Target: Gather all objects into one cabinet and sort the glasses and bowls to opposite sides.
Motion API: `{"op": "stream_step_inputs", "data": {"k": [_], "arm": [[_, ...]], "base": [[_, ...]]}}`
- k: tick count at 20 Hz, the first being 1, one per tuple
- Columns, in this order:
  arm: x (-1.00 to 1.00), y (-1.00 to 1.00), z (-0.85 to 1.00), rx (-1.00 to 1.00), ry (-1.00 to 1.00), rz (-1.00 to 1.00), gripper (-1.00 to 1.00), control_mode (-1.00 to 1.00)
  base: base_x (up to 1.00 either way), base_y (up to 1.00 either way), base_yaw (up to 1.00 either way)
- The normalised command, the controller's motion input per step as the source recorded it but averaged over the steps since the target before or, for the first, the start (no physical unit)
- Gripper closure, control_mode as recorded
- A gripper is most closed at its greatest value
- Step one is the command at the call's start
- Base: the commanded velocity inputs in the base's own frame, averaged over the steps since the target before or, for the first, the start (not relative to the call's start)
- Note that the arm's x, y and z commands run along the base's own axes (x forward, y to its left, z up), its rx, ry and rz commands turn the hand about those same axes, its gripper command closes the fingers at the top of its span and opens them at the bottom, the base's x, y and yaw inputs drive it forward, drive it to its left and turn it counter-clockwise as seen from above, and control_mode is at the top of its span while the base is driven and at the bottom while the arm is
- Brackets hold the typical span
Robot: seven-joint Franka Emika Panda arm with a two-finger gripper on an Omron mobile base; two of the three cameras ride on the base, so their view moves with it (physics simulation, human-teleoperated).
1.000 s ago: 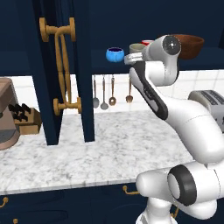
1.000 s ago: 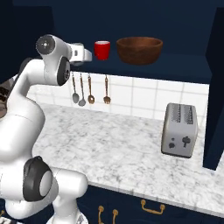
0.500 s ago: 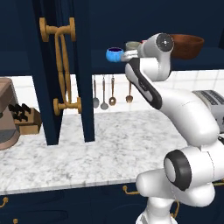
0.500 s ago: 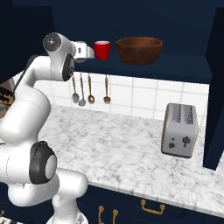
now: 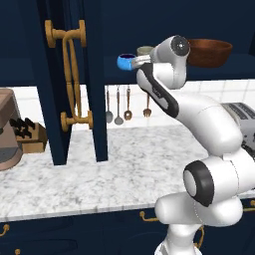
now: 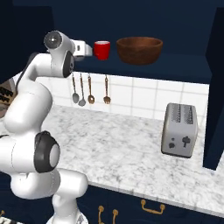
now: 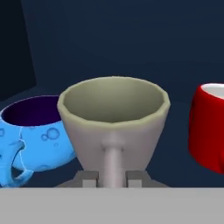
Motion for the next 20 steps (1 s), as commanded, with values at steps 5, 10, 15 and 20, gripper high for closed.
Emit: {"op": "stream_step_inputs", "data": {"k": [5,10,15,20], "arm": [[0.25,-0.06,-0.10,0.00,0.00,0.03,-1.00,-1.00],[0.13,-0.07,-0.08,0.00,-0.02,0.01,-1.00,-1.00],[-0.86,0.00,-0.17,0.00,-0.19,0.09,-1.00,-1.00],[-1.00,0.00,-0.49,0.00,-0.31,0.13,-1.00,-1.00]], "base": [[0.00,0.00,0.00],[0.00,0.00,0.00],[0.00,0.00,0.00],[0.00,0.00,0.00]]}}
